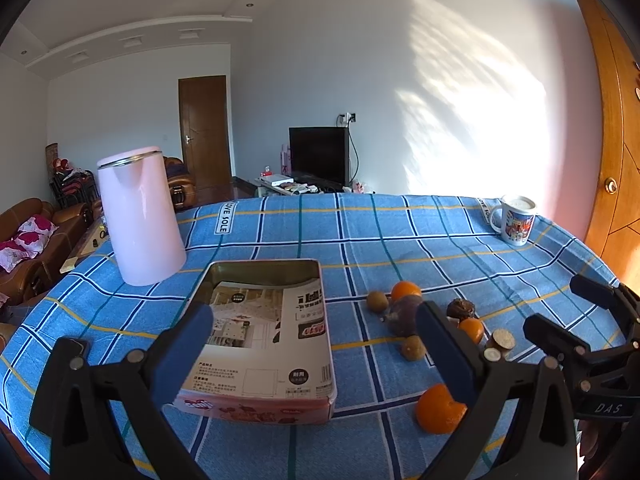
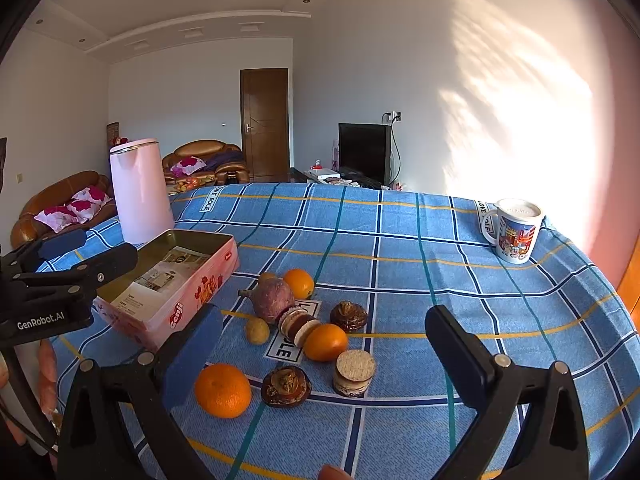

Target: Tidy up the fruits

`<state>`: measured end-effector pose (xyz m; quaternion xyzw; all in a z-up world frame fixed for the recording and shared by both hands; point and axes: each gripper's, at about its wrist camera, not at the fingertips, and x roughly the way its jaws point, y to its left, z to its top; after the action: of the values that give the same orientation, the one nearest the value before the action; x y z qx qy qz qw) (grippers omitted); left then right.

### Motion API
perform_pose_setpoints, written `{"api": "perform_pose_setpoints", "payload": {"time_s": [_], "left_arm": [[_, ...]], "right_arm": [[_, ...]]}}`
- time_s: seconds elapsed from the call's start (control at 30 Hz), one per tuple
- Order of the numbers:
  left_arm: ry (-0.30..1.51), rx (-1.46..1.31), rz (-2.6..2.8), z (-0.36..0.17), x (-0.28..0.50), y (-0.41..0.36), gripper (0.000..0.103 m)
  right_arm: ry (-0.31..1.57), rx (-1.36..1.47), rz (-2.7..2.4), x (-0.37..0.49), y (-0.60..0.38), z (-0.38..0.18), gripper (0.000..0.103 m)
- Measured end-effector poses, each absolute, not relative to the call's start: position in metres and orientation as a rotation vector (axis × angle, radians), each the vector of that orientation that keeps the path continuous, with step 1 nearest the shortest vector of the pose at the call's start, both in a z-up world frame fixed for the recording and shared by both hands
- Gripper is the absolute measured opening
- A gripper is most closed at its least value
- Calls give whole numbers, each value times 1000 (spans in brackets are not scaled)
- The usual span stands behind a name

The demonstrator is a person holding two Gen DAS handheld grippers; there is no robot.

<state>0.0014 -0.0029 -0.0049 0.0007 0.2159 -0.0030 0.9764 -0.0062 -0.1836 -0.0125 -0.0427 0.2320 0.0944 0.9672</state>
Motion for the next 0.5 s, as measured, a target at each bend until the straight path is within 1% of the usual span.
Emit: {"api": "perform_pose_setpoints", "payload": {"time_s": [0.5], "left_arm": [[437,-5,-6,-6,2,-2,103]], "right_arm": [[475,-86,200,-7,-182,-15,102]]}}
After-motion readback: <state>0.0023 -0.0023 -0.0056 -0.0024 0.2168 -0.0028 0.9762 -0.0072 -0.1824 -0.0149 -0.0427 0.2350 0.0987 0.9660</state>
